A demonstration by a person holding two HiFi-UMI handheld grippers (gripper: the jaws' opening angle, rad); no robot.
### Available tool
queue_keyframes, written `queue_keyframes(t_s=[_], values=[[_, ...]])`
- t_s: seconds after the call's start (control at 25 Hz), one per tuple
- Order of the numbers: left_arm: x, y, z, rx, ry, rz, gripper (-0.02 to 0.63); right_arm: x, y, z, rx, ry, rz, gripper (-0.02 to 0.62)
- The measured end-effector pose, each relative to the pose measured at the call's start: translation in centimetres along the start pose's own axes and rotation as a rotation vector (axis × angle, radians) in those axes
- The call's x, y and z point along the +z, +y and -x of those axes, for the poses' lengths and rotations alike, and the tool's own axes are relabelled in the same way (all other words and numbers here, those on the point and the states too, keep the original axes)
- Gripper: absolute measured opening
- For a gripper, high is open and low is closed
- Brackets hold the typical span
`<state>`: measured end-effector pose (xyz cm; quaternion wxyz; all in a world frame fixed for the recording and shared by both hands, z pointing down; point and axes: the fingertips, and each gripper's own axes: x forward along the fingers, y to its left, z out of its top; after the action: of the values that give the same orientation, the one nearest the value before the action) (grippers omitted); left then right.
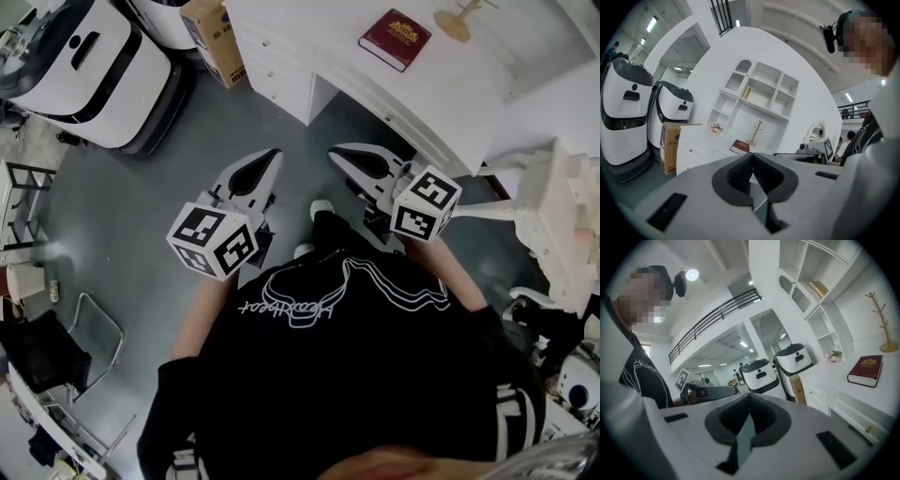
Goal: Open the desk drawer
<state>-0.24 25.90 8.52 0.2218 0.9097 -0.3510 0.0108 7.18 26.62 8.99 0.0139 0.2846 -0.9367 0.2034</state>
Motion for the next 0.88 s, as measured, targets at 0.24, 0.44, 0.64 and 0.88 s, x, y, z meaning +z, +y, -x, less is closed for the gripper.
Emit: queue_keyframes(t_s=[0.24, 0.44, 0.64, 0.88], values=[[1.4, 3.0, -3.9, 0.018, 0.017, 0.001, 0.005, 1.6, -4.8, -2.4, 0.021, -0.004, -0.033, 0.005], [3.0, 6.8, -8.8, 0.025, 0.022, 0.022, 0.005, 2.7, -10.6, -5.7, 0.042, 0.028, -0.068, 0.005], [3.8, 10.8, -14.4, -0.004, 0.049, 0.06, 0.005, 3.5, -16.4, -8.8, 0.055, 0.074, -0.08, 0.005], [3.6, 15.4, -19.3, 0.011, 0.094, 0.075, 0.005, 3.2, -21.5, -12.1, 0.078, 0.102, -0.125, 0.005]])
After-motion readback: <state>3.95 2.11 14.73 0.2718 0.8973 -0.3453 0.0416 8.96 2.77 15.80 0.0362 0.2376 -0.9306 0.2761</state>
